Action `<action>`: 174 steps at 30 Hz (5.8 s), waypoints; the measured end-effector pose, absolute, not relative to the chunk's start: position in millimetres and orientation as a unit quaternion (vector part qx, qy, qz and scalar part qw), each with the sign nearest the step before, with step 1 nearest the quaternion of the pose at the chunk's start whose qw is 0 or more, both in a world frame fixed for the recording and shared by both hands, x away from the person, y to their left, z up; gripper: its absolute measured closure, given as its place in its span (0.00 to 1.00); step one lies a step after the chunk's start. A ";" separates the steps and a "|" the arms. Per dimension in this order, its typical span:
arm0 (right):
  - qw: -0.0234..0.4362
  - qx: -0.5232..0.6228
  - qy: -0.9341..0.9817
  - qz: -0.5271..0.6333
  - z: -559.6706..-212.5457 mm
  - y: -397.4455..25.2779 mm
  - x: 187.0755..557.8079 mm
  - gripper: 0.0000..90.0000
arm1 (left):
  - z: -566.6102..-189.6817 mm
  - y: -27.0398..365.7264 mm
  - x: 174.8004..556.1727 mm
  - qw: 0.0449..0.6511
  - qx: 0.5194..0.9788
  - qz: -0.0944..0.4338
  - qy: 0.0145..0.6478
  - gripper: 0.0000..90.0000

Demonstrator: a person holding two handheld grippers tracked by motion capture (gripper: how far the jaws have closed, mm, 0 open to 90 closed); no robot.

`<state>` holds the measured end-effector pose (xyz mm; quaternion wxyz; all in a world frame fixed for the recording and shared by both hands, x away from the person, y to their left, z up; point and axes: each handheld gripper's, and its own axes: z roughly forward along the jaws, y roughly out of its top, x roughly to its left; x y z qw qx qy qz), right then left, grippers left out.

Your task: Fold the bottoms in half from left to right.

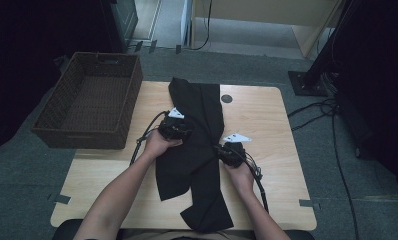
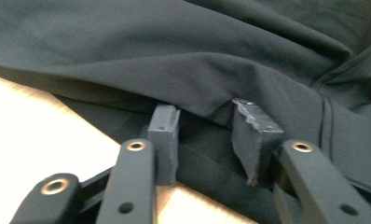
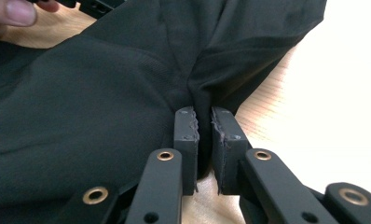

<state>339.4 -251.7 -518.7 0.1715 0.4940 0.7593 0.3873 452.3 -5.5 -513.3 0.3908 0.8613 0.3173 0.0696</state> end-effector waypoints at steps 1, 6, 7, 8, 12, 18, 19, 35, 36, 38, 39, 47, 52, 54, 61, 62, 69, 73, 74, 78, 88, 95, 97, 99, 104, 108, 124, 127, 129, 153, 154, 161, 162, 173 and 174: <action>0.172 0.493 0.760 0.386 -518.1 -251.7 338.9 0.85 | -513.4 -5.3 452.5 0.390 0.861 0.071 0.317 0.71; 0.170 0.490 0.755 0.400 -503.9 -252.5 326.7 0.74 | -511.8 -1.6 453.5 0.379 0.865 0.082 0.317 0.72; 0.172 0.488 0.754 0.405 -500.4 -252.2 321.3 0.74 | -511.2 0.7 454.6 0.376 0.866 0.083 0.319 0.72; 0.178 0.482 0.755 0.408 -497.4 -251.3 314.6 0.74 | -510.9 2.1 455.0 0.374 0.865 0.085 0.324 0.73; 0.168 0.470 0.766 0.404 -498.6 -242.0 295.8 0.73 | -510.5 7.5 457.8 0.372 0.860 0.090 0.338 0.73; 0.148 0.457 0.787 0.387 -513.3 -225.2 272.8 0.66 | -508.5 9.8 455.9 0.364 0.866 0.085 0.332 0.72; 0.149 0.457 0.788 0.385 -514.9 -223.1 266.7 0.65 | -508.3 10.0 455.1 0.363 0.868 0.084 0.329 0.72; 0.171 0.437 0.801 0.371 -515.3 -220.5 255.6 0.98 | -510.7 18.5 453.3 0.378 0.862 0.072 0.329 0.75; 0.168 0.442 0.798 0.375 -513.3 -223.3 255.2 0.98 | -510.8 18.3 453.3 0.378 0.862 0.073 0.330 0.76; 0.173 0.452 0.781 0.395 -503.1 -233.3 252.9 0.98 | -510.7 18.1 453.7 0.377 0.863 0.075 0.328 0.77; 0.179 0.455 0.777 0.397 -499.6 -236.0 252.4 0.98 | -510.6 18.2 454.0 0.377 0.863 0.074 0.329 0.77; 0.225 0.479 0.748 0.400 -478.0 -261.7 257.4 0.89 | -510.7 17.8 454.7 0.378 0.857 0.071 0.342 0.77; 0.201 0.475 0.756 0.404 -481.1 -255.8 258.3 0.82 | -511.6 18.1 456.2 0.385 0.850 0.066 0.353 0.77; 0.190 0.465 0.765 0.403 -486.1 -244.5 258.8 0.78 | -511.3 17.9 456.2 0.383 0.852 0.067 0.352 0.77; 0.167 0.440 0.774 0.422 -498.3 -206.9 279.6 0.60 | -511.2 17.0 460.1 0.382 0.854 0.073 0.346 0.77; 0.163 0.438 0.774 0.427 -499.0 -201.9 284.7 0.58 | -512.1 17.1 461.2 0.387 0.850 0.072 0.350 0.77; 0.156 0.428 0.784 0.421 -510.1 -168.5 315.3 0.50 | -511.4 15.5 468.8 0.385 0.849 0.069 0.356 0.78; 0.169 0.426 0.799 0.390 -520.3 -157.3 324.5 0.52 | -511.0 14.9 471.5 0.382 0.850 0.072 0.355 0.78; 0.179 0.423 0.801 0.385 -520.5 -155.3 324.6 0.54 | -511.5 15.3 472.1 0.384 0.849 0.072 0.356 0.78; 0.196 0.406 0.810 0.376 -520.1 -151.9 320.8 0.90 | -512.1 16.9 473.7 0.387 0.846 0.072 0.359 0.79; 0.183 0.423 0.787 0.411 -485.1 -197.0 279.4 1.00 | -510.8 20.3 474.7 0.377 0.845 0.082 0.369 0.79; 0.188 0.457 0.777 0.390 -489.4 -242.1 249.4 0.98 | -510.3 20.5 474.0 0.373 0.846 0.086 0.372 0.79; 0.176 0.481 0.768 0.384 -495.2 -254.3 247.1 0.95 | -510.2 20.5 474.0 0.372 0.846 0.086 0.372 0.79; 0.182 0.498 0.757 0.381 -496.4 -264.3 246.3 0.90 | -510.2 20.5 474.1 0.372 0.845 0.086 0.374 0.79; 0.194 0.488 0.747 0.407 -486.4 -261.2 251.6 0.80 | -509.3 19.0 472.8 0.371 0.845 0.081 0.377 0.77; 0.190 0.465 0.759 0.414 -488.7 -239.8 264.2 0.74 | -509.9 18.1 466.3 0.373 0.849 0.083 0.365 0.76; 0.206 0.448 0.782 0.382 -520.3 -191.5 338.9 0.54 | -509.0 9.2 440.5 0.367 0.870 0.078 0.321 0.73; 0.208 0.446 0.785 0.376 -521.1 -186.2 343.7 0.53 | -509.5 8.7 439.2 0.367 0.869 0.083 0.321 0.73; 0.205 0.443 0.787 0.377 -521.2 -184.1 347.3 0.55 | -509.9 8.6 439.9 0.365 0.869 0.097 0.320 0.73; 0.171 0.461 0.779 0.390 -489.6 -245.1 240.5 0.96 | -510.0 26.0 460.7 0.361 0.852 0.113 0.361 0.81; 0.166 0.472 0.774 0.387 -491.7 -250.2 237.0 0.95 | -510.0 27.2 461.3 0.362 0.851 0.112 0.364 0.81; 0.168 0.480 0.759 0.406 -486.6 -269.5 230.8 0.79 | -510.2 29.8 462.5 0.368 0.845 0.102 0.374 0.79; 0.166 0.478 0.759 0.410 -484.3 -266.6 232.3 0.78 | -510.1 29.7 462.5 0.367 0.845 0.102 0.374 0.79; 0.145 0.453 0.778 0.411 -503.5 -214.4 276.6 0.80 | -510.8 31.2 463.1 0.373 0.842 0.096 0.378 0.79; 0.146 0.452 0.779 0.410 -507.9 -210.7 279.8 0.80 | -510.9 31.5 463.3 0.375 0.841 0.095 0.378 0.79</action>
